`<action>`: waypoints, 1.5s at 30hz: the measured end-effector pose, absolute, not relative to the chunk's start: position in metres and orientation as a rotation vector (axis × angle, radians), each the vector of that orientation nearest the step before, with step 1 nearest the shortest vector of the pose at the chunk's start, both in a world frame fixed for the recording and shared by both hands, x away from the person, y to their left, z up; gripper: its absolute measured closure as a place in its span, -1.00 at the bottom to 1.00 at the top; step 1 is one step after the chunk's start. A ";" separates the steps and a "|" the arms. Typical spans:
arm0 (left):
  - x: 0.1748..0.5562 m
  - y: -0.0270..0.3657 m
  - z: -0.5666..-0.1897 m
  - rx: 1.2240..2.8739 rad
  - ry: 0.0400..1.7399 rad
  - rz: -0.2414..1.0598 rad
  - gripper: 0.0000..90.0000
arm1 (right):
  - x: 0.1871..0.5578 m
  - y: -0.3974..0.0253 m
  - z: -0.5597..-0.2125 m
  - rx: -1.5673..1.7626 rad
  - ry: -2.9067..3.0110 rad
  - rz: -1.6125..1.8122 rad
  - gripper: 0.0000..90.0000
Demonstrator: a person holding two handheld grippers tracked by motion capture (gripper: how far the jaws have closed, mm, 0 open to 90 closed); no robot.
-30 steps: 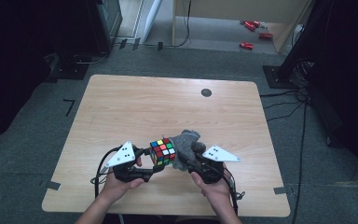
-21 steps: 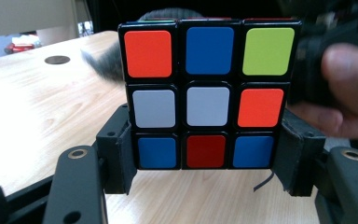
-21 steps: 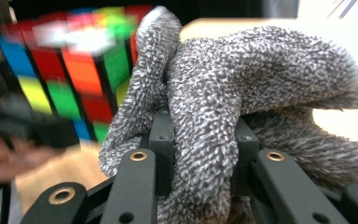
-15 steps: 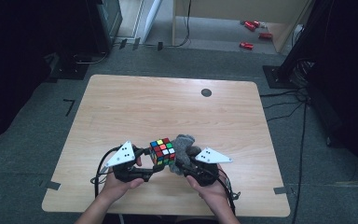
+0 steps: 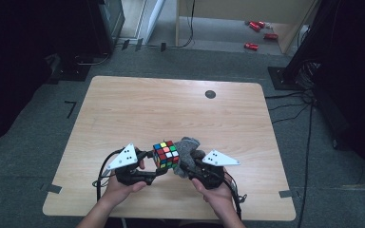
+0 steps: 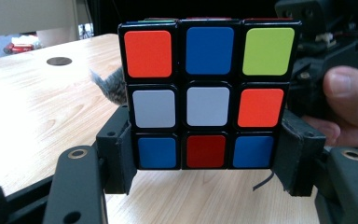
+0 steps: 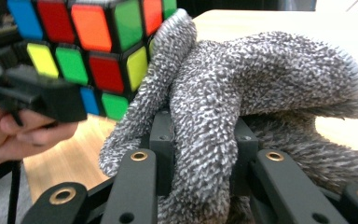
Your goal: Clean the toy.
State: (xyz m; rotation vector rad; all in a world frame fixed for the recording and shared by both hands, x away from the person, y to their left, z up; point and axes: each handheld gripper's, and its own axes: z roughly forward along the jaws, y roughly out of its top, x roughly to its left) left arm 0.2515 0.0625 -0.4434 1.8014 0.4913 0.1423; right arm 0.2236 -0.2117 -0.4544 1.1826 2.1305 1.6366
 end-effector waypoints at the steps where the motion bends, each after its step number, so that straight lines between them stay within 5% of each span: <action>1: 0.252 0.063 -0.443 1.801 0.491 0.142 -0.22 | 0.224 -0.211 -0.454 1.172 2.134 1.632 0.57; 12: 0.251 0.060 -0.444 1.818 0.477 0.140 -0.22 | 0.218 -0.229 -0.437 1.139 1.956 1.797 0.58; 35: 0.253 0.066 -0.440 1.724 0.535 0.090 -0.22 | 0.201 -0.170 -0.462 0.809 2.254 1.721 0.58; 45: 0.256 0.071 -0.439 1.695 0.553 0.077 -0.22 | 0.210 -0.190 -0.466 1.085 2.027 1.685 0.59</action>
